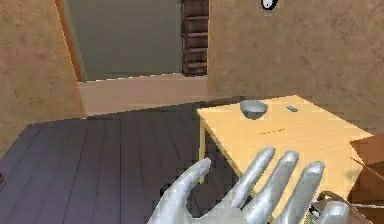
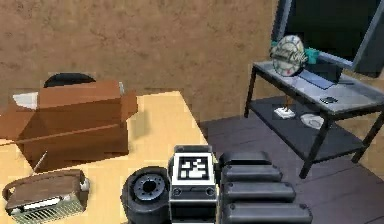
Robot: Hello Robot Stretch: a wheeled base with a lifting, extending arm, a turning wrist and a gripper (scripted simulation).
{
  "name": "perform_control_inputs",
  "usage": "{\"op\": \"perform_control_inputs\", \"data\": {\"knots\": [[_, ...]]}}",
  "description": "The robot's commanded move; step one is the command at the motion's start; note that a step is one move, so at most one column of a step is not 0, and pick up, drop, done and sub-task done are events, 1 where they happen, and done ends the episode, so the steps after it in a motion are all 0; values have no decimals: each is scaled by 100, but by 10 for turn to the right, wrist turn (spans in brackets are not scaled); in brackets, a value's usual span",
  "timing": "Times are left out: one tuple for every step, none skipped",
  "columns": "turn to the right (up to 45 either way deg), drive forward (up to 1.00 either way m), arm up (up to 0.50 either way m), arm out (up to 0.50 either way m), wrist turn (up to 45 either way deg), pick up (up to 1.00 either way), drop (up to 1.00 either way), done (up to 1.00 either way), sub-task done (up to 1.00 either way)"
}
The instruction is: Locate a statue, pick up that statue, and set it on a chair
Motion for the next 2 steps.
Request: {"op": "perform_control_inputs", "data": {"knots": [[-270, 0, 0, 0, 0, 0, 0, 0, 0], [0, 0, 0, 30, 0, 0, 0, 0, 0]]}}
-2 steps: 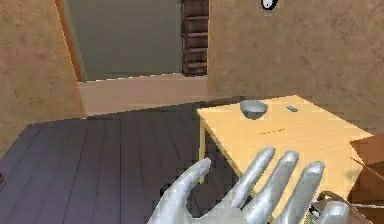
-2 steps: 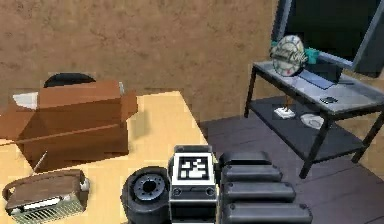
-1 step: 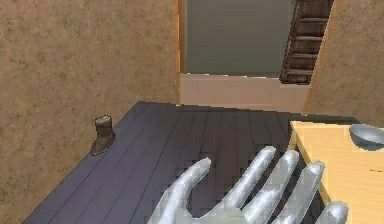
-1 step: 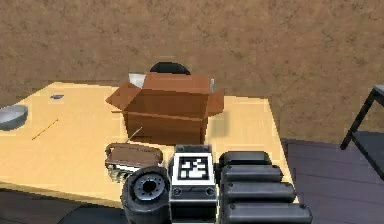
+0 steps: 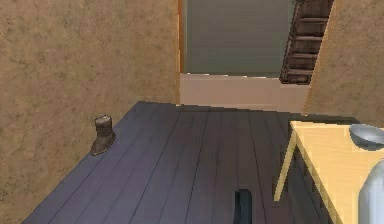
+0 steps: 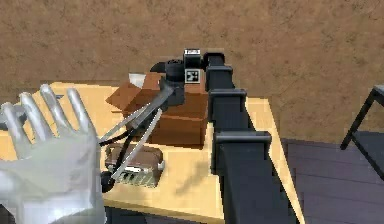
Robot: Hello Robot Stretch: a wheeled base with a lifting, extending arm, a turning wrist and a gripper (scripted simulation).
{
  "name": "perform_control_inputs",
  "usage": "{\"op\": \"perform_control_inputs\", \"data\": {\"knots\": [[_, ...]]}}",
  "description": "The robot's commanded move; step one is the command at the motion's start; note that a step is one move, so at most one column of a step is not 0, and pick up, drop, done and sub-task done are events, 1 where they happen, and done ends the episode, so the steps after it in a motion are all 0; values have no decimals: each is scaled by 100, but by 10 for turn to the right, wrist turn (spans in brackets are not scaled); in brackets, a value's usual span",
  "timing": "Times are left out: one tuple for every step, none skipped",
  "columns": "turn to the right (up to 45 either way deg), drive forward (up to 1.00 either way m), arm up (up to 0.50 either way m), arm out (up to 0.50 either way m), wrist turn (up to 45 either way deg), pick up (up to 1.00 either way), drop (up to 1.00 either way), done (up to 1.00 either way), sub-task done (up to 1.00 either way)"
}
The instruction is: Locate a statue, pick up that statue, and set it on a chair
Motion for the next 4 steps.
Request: {"op": "perform_control_inputs", "data": {"knots": [[0, 0, 0, 0, 390, 0, 0, 0, 0], [0, 0, -38, 0, 0, 0, 0, 0, 0], [0, 0, -50, 0, 0, 0, 0, 0, 0], [0, 0, 0, 0, 0, 0, 100, 0, 0]]}}
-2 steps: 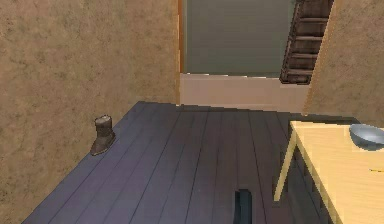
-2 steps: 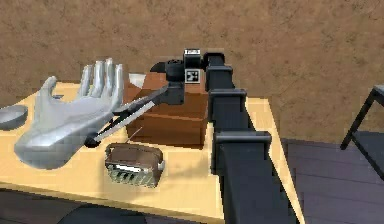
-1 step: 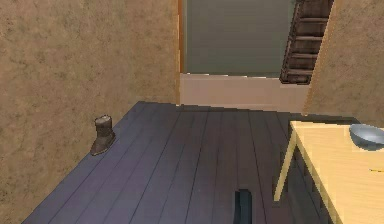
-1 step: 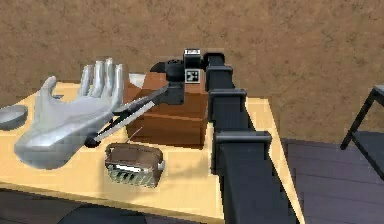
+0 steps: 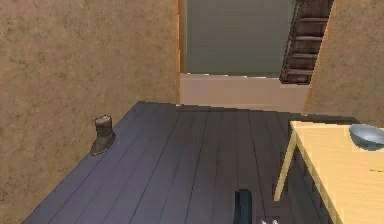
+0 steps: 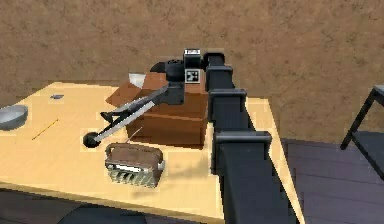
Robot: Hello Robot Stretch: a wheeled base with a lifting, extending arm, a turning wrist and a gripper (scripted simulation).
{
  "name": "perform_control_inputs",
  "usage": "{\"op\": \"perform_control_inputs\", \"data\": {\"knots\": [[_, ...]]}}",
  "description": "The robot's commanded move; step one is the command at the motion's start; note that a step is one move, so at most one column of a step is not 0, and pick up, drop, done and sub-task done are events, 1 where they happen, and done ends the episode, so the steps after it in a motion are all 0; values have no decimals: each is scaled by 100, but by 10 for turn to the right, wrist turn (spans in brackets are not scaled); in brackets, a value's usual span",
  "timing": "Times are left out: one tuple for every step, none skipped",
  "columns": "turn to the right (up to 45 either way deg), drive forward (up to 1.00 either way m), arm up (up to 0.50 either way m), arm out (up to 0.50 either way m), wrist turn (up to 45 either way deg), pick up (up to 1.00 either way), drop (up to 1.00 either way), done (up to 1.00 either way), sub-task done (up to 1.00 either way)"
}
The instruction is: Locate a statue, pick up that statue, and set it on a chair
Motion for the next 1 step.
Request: {"op": "perform_control_inputs", "data": {"knots": [[0, 0, 0, -10, 0, 0, 0, 0, 0]]}}
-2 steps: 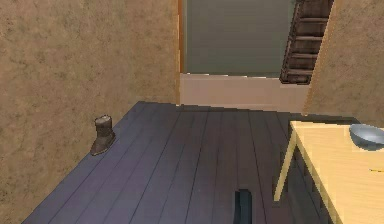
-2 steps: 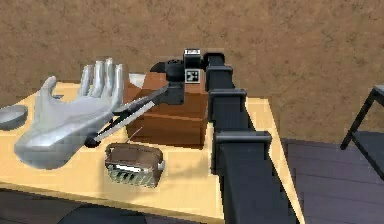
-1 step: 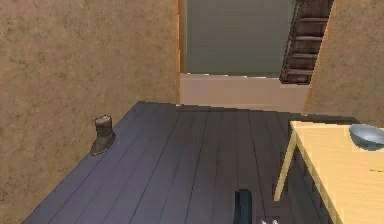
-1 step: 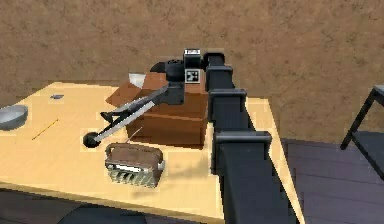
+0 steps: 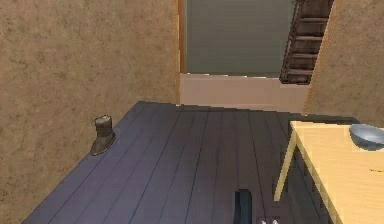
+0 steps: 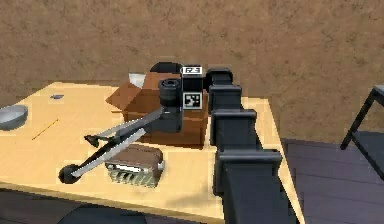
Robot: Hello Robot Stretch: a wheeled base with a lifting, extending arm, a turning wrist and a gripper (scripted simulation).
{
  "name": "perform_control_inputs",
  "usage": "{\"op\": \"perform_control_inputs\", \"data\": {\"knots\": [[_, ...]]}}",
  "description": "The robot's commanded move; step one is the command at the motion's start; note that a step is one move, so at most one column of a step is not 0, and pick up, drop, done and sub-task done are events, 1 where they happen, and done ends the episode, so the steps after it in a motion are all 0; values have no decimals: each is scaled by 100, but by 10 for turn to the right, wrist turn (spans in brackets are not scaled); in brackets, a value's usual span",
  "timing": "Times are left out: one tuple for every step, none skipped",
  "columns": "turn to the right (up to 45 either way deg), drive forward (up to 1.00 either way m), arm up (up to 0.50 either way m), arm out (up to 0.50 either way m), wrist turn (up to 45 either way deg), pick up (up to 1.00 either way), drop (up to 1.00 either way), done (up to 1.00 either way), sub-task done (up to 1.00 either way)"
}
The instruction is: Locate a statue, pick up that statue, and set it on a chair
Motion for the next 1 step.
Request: {"op": "perform_control_inputs", "data": {"knots": [[0, 0, 0, 0, 0, 0, 0, 100, 0]]}}
